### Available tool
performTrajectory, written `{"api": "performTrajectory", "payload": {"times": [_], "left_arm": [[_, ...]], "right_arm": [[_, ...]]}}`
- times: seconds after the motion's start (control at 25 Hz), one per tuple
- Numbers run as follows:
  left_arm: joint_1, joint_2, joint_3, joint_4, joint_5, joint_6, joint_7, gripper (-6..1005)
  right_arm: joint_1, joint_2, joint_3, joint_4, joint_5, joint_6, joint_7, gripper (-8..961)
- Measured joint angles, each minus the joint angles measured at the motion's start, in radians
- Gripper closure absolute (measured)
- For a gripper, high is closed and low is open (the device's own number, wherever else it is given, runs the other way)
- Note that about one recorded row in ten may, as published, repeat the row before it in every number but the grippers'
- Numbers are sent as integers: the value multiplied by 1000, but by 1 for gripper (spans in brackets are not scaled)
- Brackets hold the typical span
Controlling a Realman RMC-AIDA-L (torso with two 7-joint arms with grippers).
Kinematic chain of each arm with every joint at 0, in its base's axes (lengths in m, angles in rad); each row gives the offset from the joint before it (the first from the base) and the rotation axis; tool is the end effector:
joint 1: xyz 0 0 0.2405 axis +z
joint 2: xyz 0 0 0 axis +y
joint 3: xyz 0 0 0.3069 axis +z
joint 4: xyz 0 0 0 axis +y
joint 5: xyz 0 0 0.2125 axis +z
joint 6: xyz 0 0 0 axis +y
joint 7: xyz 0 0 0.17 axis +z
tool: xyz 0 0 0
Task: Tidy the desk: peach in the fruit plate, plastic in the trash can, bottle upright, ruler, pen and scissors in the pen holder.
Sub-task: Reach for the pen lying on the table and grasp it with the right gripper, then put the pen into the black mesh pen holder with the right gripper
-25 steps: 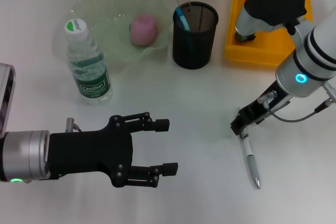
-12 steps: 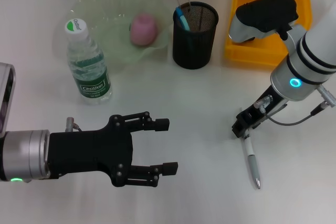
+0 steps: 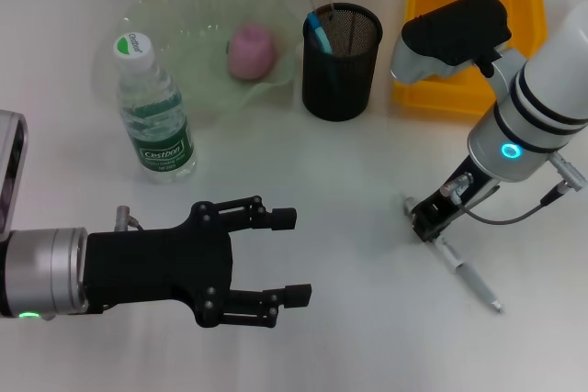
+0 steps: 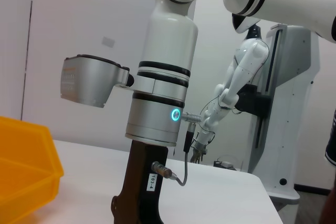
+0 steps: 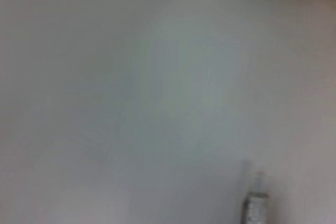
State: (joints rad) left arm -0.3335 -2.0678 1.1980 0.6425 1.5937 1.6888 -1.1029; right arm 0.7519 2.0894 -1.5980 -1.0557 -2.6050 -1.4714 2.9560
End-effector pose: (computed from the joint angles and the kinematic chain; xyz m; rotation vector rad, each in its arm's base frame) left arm -0.2781 0.2720 -0.0826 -2.9345 -0.2740 -0.9733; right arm 0.2283 0.3854 -0.1084 -2.4183 1.2735 -0.7093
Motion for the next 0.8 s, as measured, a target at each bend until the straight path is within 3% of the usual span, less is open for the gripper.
{"api": "performTrajectory", "payload": {"times": [0.28, 0.56, 0.8], "left_arm": [[-1, 0, 0, 4, 0, 0, 0, 170], [0, 0, 0, 6, -3, 0, 0, 170], [2, 0, 0, 6, -6, 0, 0, 170]], "right_arm": [[-2, 0, -8, -6, 1, -2, 0, 790], [-31, -1, -34, -87, -3, -3, 0, 818], [-123, -5, 38, -316, 2, 23, -22, 827]]}}
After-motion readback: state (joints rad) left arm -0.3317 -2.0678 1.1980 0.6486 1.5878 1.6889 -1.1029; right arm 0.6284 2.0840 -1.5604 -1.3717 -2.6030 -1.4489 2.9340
